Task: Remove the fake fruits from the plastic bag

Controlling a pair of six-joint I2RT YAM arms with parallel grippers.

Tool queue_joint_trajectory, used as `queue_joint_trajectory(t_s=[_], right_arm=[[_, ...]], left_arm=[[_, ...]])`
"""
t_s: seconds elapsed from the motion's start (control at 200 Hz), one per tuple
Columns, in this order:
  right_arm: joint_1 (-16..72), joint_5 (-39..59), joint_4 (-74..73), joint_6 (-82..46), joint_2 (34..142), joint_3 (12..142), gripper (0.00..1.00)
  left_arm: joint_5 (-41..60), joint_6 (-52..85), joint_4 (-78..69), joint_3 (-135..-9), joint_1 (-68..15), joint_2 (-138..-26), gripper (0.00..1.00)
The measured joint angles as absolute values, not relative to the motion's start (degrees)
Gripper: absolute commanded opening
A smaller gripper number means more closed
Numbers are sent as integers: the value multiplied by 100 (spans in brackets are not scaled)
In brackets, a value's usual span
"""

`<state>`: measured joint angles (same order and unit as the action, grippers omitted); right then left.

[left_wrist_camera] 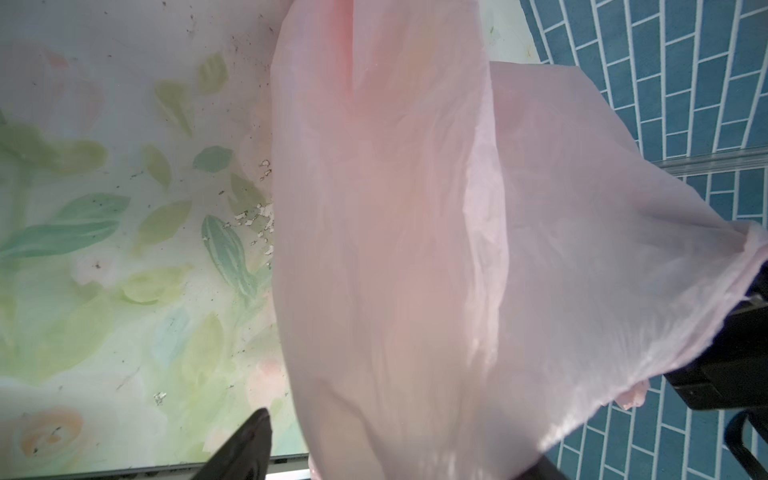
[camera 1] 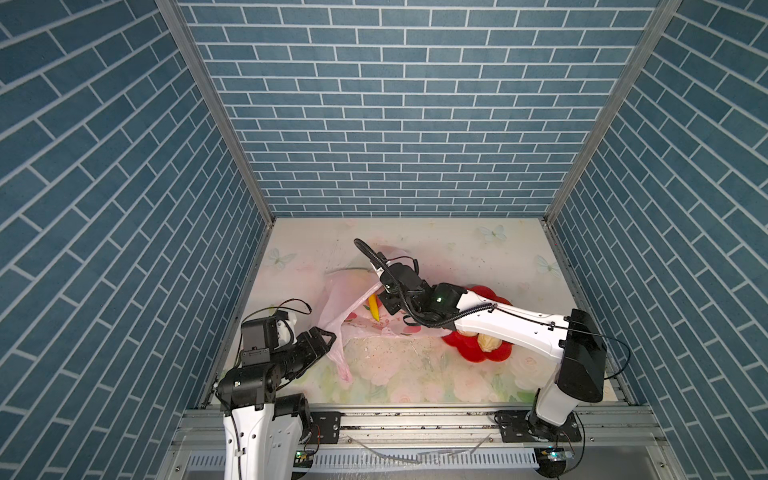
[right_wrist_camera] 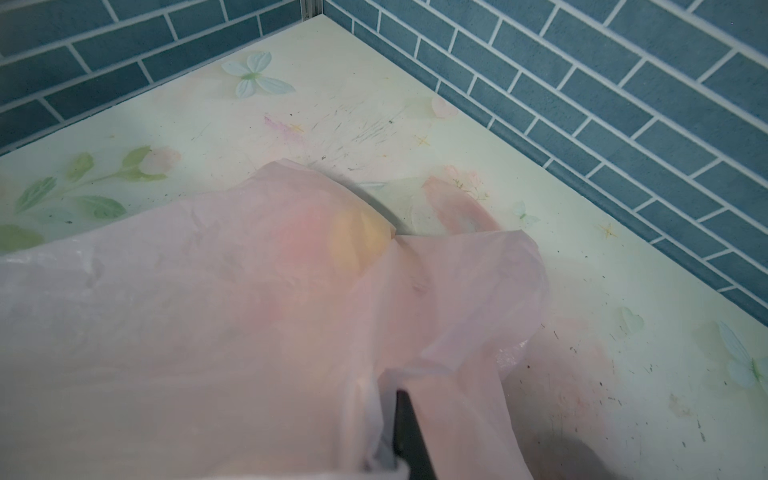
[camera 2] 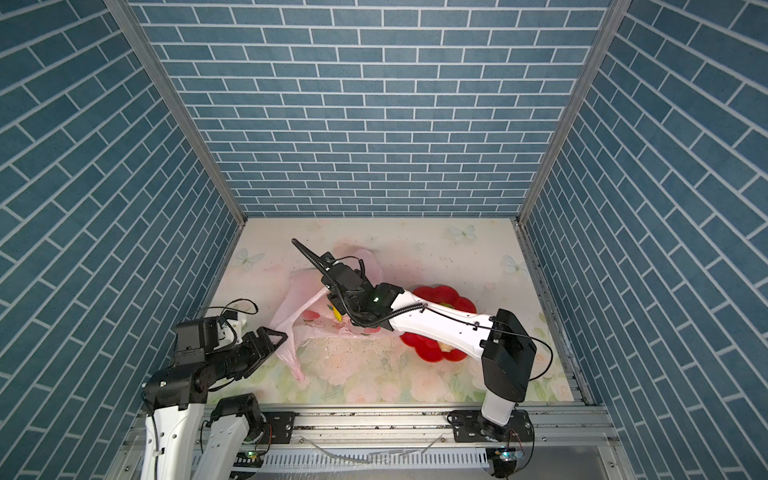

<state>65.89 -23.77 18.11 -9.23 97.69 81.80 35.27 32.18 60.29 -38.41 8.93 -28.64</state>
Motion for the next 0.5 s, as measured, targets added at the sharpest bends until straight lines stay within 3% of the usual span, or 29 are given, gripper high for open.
queue_joint_trajectory(t_s=[0.24, 0.5], right_arm=[[6792, -2484, 1841, -1000, 9684, 7832, 0], [6836, -2532, 1837, -1072, 9684, 7813, 0]], left_arm=[[4018, 3463, 5647, -3531, 891, -2812, 95], [3861, 3105, 6047, -3920, 871, -2803, 97]])
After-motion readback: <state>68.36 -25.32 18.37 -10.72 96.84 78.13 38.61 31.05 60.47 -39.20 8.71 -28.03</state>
